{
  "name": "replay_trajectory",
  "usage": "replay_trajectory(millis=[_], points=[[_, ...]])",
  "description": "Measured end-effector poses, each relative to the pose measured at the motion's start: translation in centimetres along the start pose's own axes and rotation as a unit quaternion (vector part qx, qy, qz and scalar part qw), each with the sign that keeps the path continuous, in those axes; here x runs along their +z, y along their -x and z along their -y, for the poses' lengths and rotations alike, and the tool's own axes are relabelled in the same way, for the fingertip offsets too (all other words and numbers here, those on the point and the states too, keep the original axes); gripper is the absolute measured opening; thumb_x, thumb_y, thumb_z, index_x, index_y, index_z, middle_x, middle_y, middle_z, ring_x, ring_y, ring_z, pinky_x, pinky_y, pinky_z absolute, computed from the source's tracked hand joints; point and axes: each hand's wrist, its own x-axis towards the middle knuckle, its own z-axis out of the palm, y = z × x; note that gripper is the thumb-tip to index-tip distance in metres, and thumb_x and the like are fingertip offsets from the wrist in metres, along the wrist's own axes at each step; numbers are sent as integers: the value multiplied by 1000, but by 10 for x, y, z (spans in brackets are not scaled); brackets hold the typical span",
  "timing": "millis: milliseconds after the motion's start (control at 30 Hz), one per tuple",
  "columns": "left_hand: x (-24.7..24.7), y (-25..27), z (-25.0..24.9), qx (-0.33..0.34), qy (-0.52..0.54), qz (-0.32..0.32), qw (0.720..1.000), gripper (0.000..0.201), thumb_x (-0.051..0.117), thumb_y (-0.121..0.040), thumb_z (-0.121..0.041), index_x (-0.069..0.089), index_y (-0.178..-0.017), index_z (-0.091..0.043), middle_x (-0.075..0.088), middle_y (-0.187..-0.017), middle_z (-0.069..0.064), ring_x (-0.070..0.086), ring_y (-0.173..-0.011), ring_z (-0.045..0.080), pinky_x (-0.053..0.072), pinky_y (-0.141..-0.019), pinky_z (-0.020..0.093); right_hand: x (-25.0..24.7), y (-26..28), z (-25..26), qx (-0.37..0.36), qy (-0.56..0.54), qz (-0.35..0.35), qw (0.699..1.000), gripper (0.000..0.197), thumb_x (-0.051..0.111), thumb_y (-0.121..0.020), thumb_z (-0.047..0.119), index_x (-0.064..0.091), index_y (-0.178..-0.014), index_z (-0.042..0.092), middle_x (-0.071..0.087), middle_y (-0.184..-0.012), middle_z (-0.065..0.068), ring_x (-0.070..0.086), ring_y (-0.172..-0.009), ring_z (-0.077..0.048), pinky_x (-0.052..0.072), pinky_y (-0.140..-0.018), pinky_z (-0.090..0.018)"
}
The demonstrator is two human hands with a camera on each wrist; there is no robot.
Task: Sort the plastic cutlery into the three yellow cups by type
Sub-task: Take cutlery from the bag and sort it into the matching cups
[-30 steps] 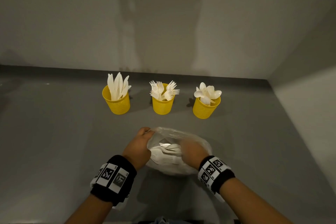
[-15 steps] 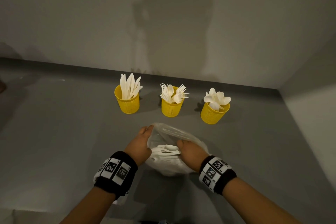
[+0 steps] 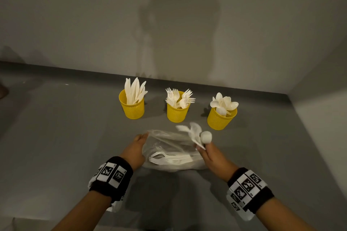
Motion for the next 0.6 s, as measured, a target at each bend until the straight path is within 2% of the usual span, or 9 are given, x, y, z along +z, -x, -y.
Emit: replay_trajectory(millis=[100,133,200,267,333,367,433,467,600], points=[[-1,1,0,4,-6,11,1000,77,57,-77,-3,22,-144,-17,22,-148,13,40,-130,29,35,-103,27,-2,1,14,19,-141,-77,987,20,37,-92,27,48,-104,15,56,-87,1,56,-83,-3,43,-85,-30],[-2,3,-1,2,-11,13,1000,75,61,-77,-6,26,-143,-18,21,-149,13,38,-132,28,34,-103,26,-3,1,21,23,-213,-81,973,21,38,-89,26,46,-104,13,55,-83,-2,58,-80,-10,47,-83,-31],[-4,7,-3,0,-13,-5,1000,68,69,-76,-18,38,-137,-20,18,-149,13,34,-134,28,31,-107,28,-5,0,30,24,-327,-70,942,21,41,-85,22,44,-105,14,52,-75,-6,59,-70,-14,52,-75,-29],[-9,12,-11,7,10,-53,999,57,72,-75,-25,50,-128,-21,22,-148,13,34,-135,27,31,-108,30,-6,1,38,24,-391,-57,918,21,42,-82,21,44,-102,13,50,-70,-7,59,-62,-17,53,-69,-29],[-15,20,-24,41,69,-117,990,38,70,-77,-23,60,-114,-23,33,-142,12,39,-130,24,33,-103,26,-4,3,45,23,-432,-48,900,22,43,-81,20,45,-101,12,49,-67,-7,58,-58,-20,52,-69,-34],[-18,24,-32,66,109,-144,981,28,69,-79,-21,63,-106,-27,41,-135,9,45,-124,19,35,-97,19,-2,4,46,28,-452,-43,890,23,43,-80,20,46,-101,11,48,-66,-7,57,-57,-21,51,-70,-38],[-24,33,-54,102,199,-165,961,19,66,-81,-19,64,-91,-35,53,-118,2,57,-100,6,38,-81,4,4,7,49,29,-487,-31,872,23,44,-80,19,47,-101,10,49,-64,-7,55,-56,-23,51,-70,-43],[-26,37,-65,111,244,-161,950,18,65,-82,-20,65,-87,-37,58,-111,0,58,-90,6,41,-74,2,7,8,50,27,-496,-28,867,22,44,-80,18,47,-101,9,49,-64,-6,55,-56,-24,51,-69,-44],[-27,46,-104,112,366,-150,911,16,66,-80,-14,70,-78,-29,70,-87,1,56,-69,10,47,-65,13,16,10,51,26,-487,-22,873,29,44,-81,19,44,-108,8,50,-64,-6,54,-55,-24,49,-66,-43]])
